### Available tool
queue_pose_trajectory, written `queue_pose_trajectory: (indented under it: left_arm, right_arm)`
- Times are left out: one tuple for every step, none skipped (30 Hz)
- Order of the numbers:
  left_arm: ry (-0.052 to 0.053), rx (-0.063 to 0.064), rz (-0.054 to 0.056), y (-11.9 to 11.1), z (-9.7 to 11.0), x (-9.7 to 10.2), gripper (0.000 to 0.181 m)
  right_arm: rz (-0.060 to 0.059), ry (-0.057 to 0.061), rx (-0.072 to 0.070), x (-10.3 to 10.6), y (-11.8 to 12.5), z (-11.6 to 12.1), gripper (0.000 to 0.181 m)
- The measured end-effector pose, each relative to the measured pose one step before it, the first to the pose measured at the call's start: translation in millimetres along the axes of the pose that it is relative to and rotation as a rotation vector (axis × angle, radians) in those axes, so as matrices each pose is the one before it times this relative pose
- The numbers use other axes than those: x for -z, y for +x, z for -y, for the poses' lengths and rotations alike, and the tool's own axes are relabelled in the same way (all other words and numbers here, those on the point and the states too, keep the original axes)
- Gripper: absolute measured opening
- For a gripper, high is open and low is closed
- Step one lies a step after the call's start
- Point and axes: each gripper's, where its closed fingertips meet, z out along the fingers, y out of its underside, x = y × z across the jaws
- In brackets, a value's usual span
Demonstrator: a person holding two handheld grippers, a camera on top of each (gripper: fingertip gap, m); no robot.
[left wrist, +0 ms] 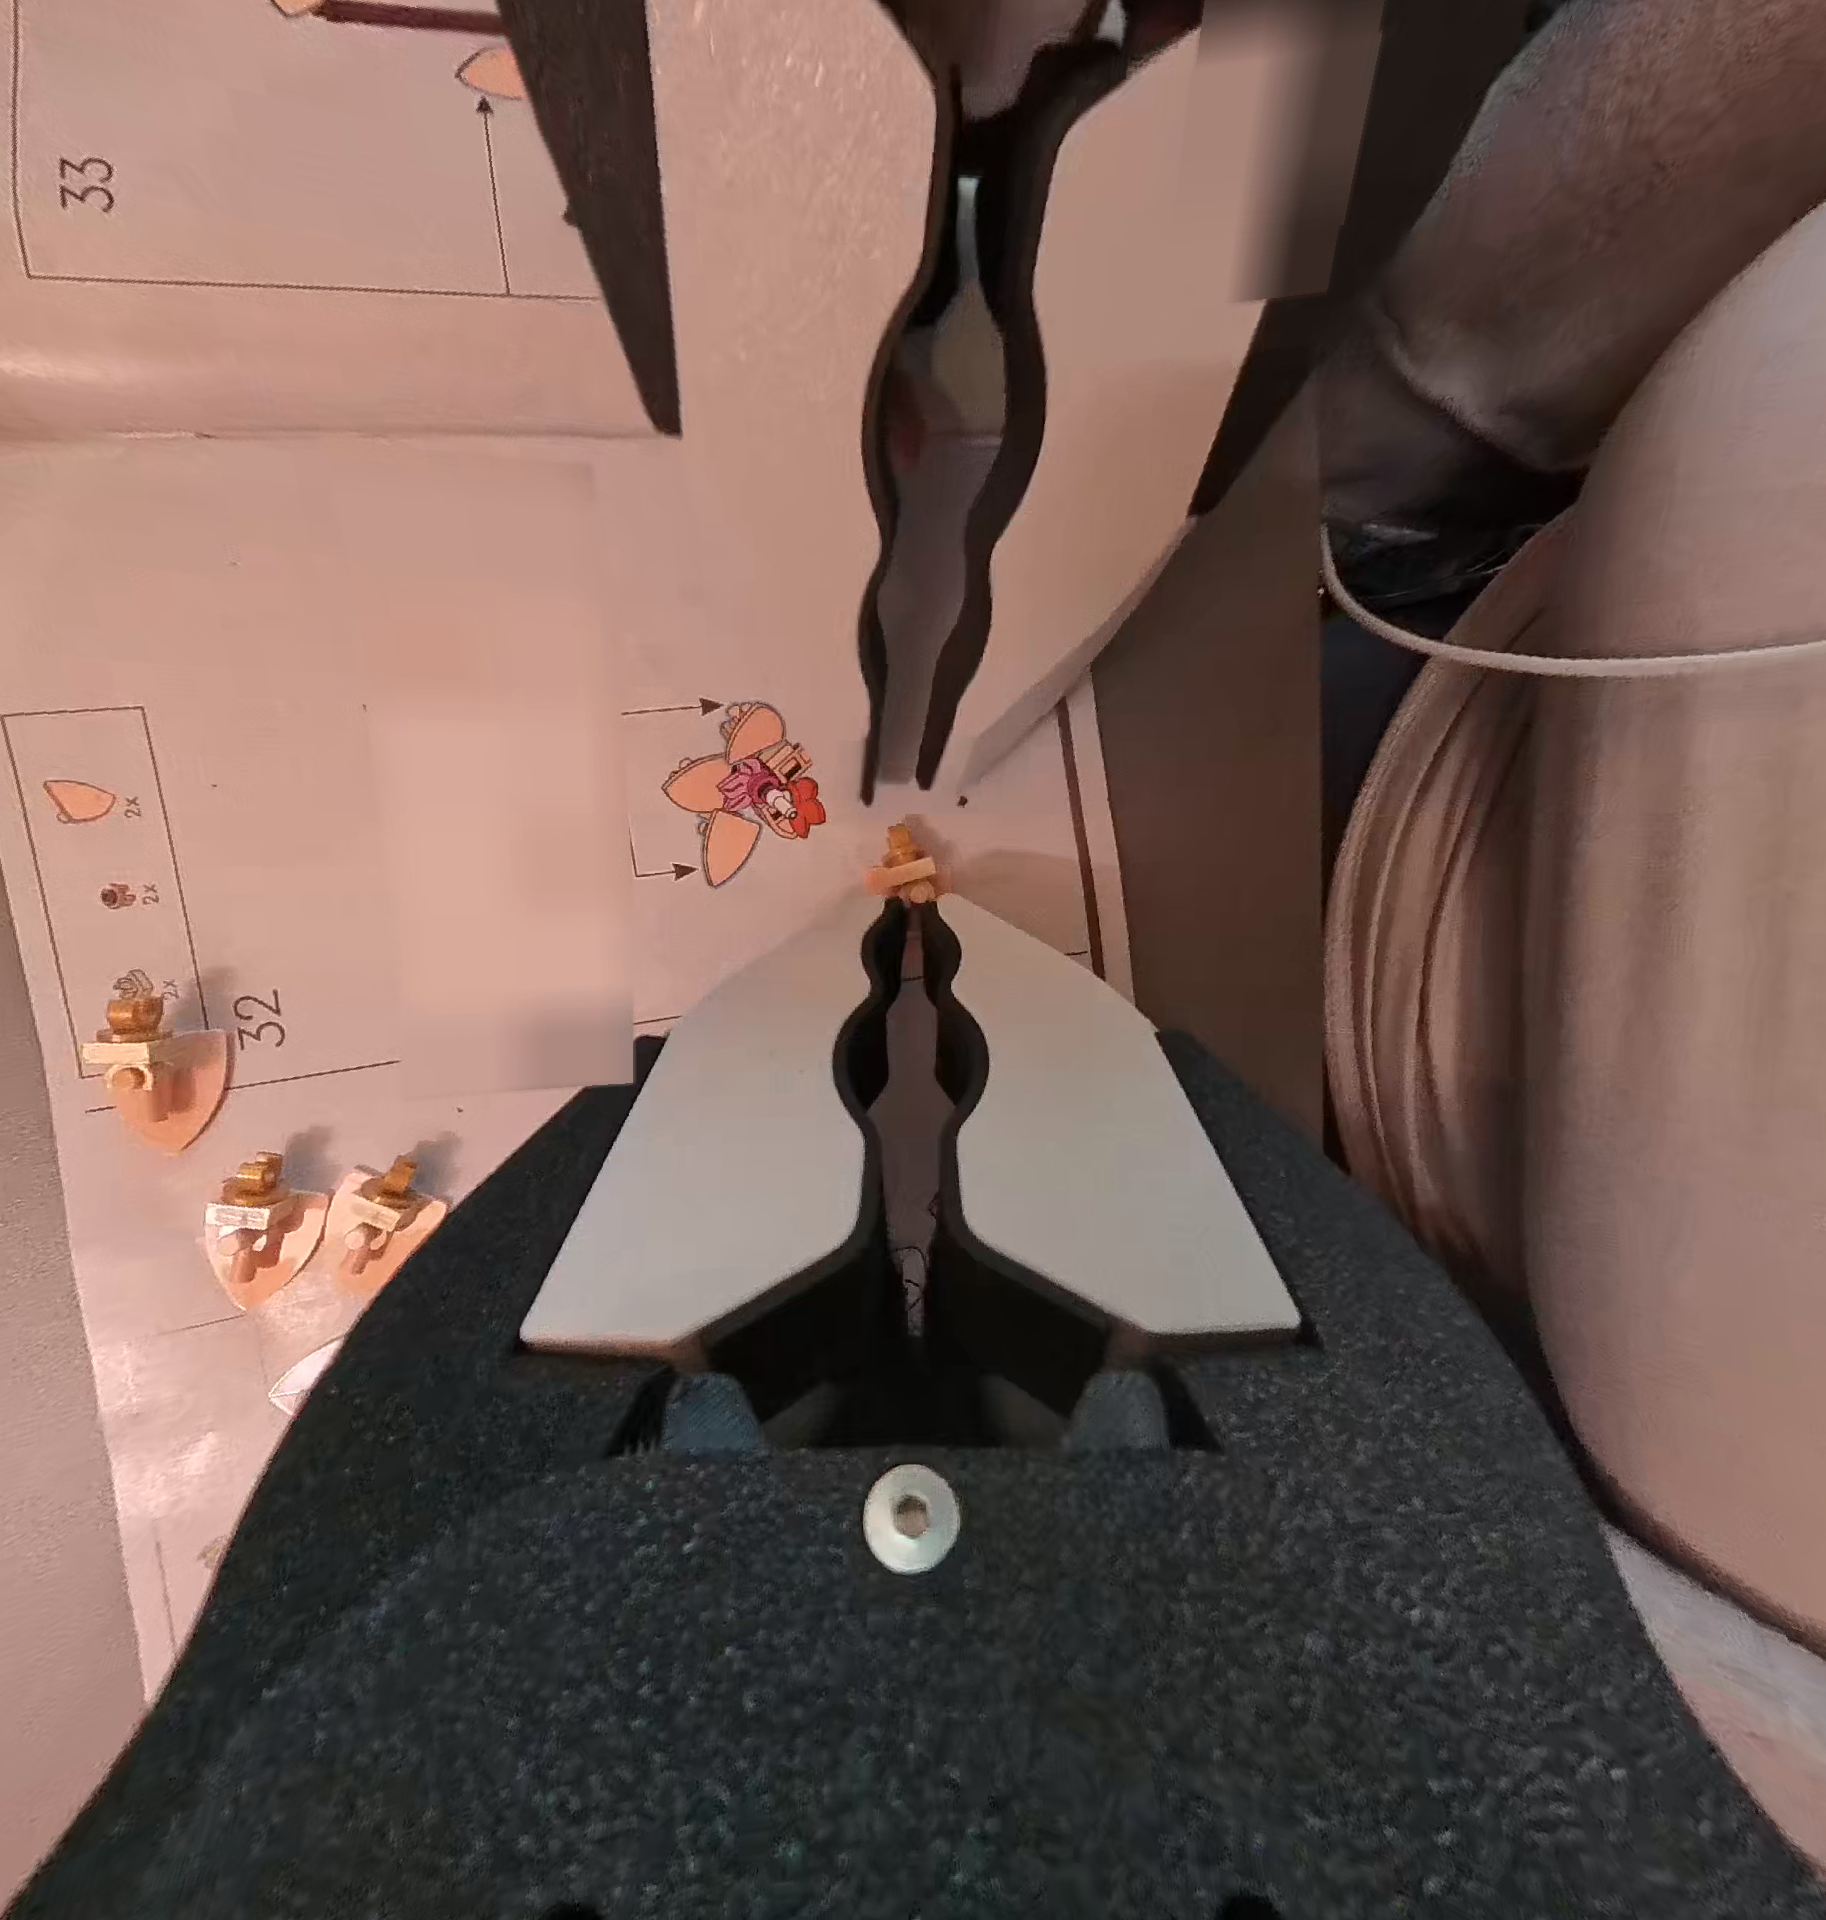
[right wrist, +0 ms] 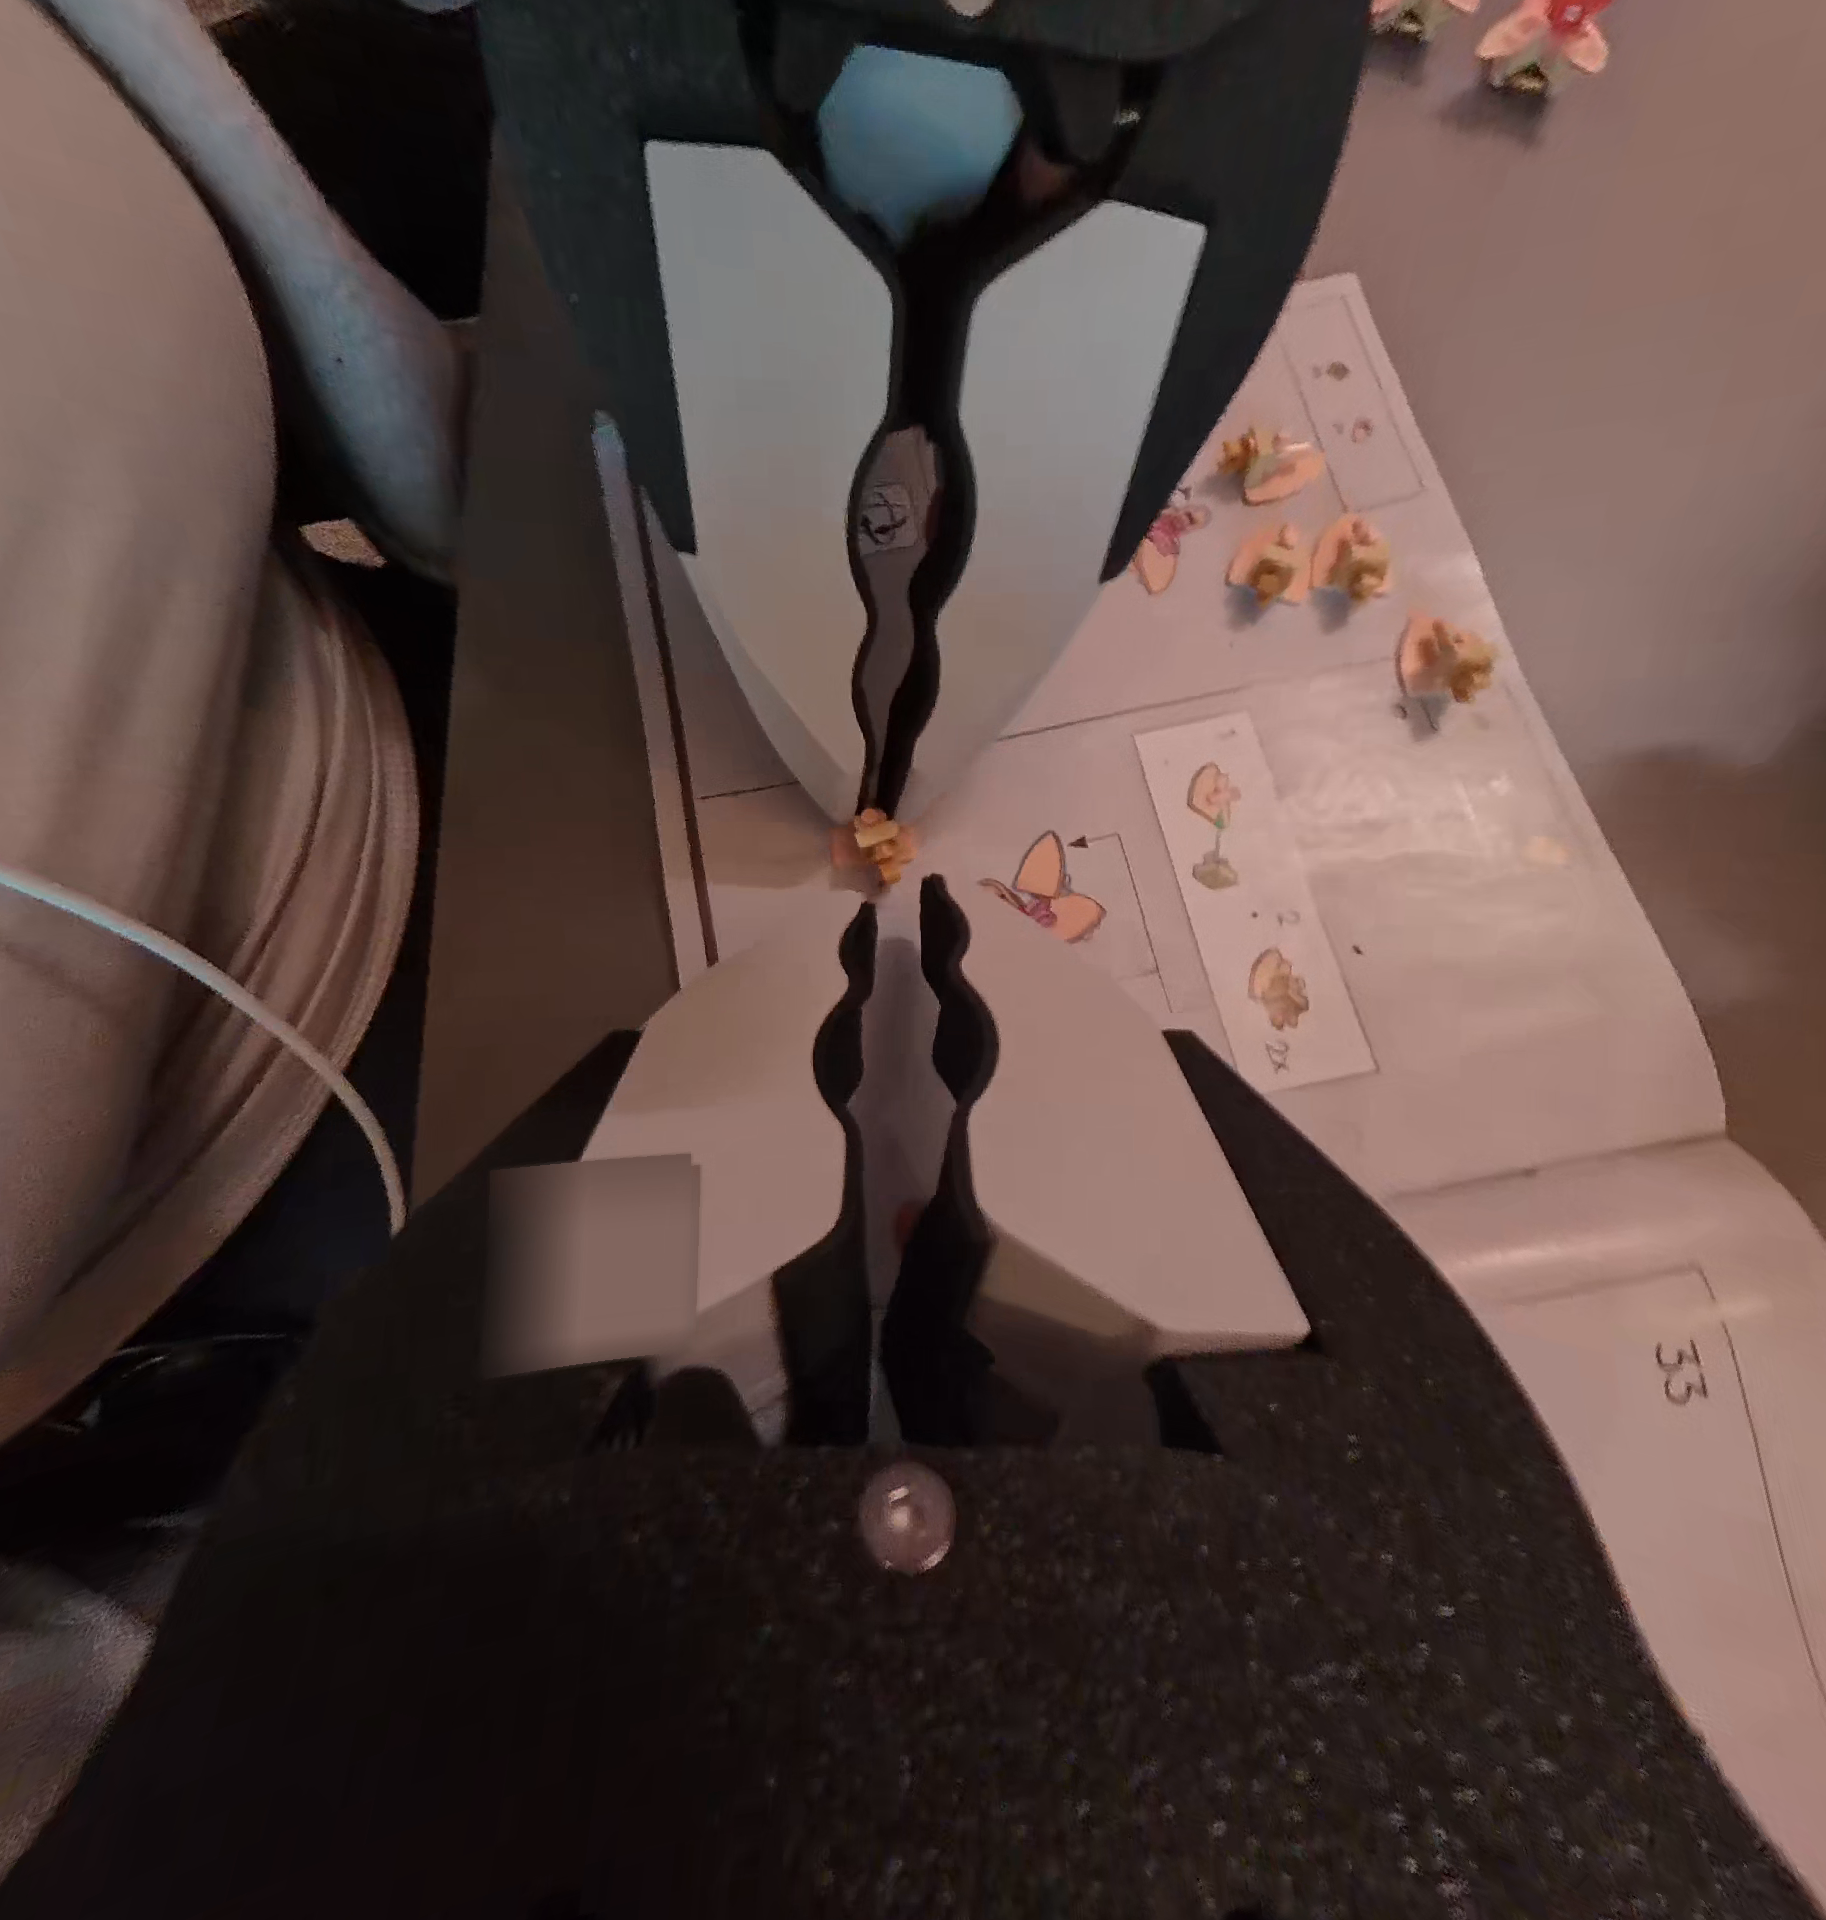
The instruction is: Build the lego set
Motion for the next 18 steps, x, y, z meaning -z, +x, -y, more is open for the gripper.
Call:
queue_pose_trajectory:
  left_arm:
    - [-0.0014,0.0036,0.0033,0.08,-0.07,-0.04,0.003]
    - [0.0000,0.0025,0.0041,-0.08,0.00,-0.07,0.003]
    - [-0.0001,0.0014,0.0049,0.03,0.03,-0.05,0.003]
    - [-0.0004,-0.0018,0.0057,-0.09,-0.07,-0.03,0.003]
    - [-0.0013,-0.0032,0.0056,-0.04,-0.06,-0.07,0.003]
    - [-0.0021,-0.0032,0.0054,-0.02,0.01,0.00,0.003]
    - [-0.0021,-0.0036,0.0051,-0.02,-0.05,-0.07,0.003]
    - [-0.0016,-0.0034,0.0041,-0.08,-0.03,-0.03,0.003]
    - [-0.0009,-0.0024,0.0022,-0.04,0.06,-0.01,0.003]
    - [-0.0006,-0.0018,0.0012,-0.03,0.04,-0.09,0.003]
    - [-0.0001,-0.0018,0.0009,0.04,-0.01,-0.05,0.003]
    - [-0.0002,-0.0007,0.0009,-0.11,0.04,-0.04,0.003]
    - [-0.0008,-0.0018,0.0026,0.03,0.01,0.00,0.003]
    - [-0.0017,-0.0029,0.0042,0.01,0.02,-0.06,0.003]
    - [-0.0035,-0.0005,0.0041,-0.06,-0.09,-0.08,0.003]
    - [-0.0051,-0.0016,0.0047,-0.03,0.07,-0.10,0.003]
    - [-0.0051,-0.0019,0.0058,-0.12,0.01,-0.07,0.003]
    - [-0.0038,0.0003,0.0033,0.09,0.01,-0.12,0.003]
  right_arm:
    - [0.0149,-0.0045,0.0138,-2.04,-1.59,0.06,0.008]
    - [-0.0048,-0.0053,0.0096,-1.84,0.81,-0.16,0.006]
    - [-0.0088,-0.0045,0.0086,-1.40,1.10,-0.08,0.005]
    - [-0.0035,-0.0040,0.0065,-0.95,0.35,0.23,0.004]
    - [-0.0018,-0.0019,0.0030,-0.63,0.16,0.34,0.004]
    - [0.0024,-0.0062,0.0029,-0.35,-0.32,-0.33,0.003]
    - [-0.0001,-0.0049,0.0036,0.05,0.01,-0.48,0.003]
    - [0.0020,-0.0047,0.0037,-0.03,-0.35,-0.25,0.003]
    - [0.0070,-0.0040,0.0051,-0.32,-1.23,-0.07,0.003]
    - [-0.0037,-0.0051,0.0057,-0.41,0.19,-0.17,0.003]
    - [-0.0006,-0.0044,0.0060,-0.05,0.05,0.09,0.003]
    - [0.0008,-0.0040,0.0055,0.22,0.00,0.26,0.003]
    - [0.0027,-0.0049,0.0026,0.08,-0.04,0.21,0.002]
    - [0.0050,-0.0041,0.0008,-0.02,-0.16,-0.07,0.002]
    - [0.0057,-0.0026,-0.0008,0.11,-0.20,0.17,0.002]
    - [0.0056,-0.0046,-0.0004,0.03,-0.12,0.01,0.002]
    - [0.0027,-0.0049,0.0043,0.04,-0.20,0.13,0.002]
    - [0.0012,-0.0052,0.0071,0.09,-0.23,0.06,0.002]
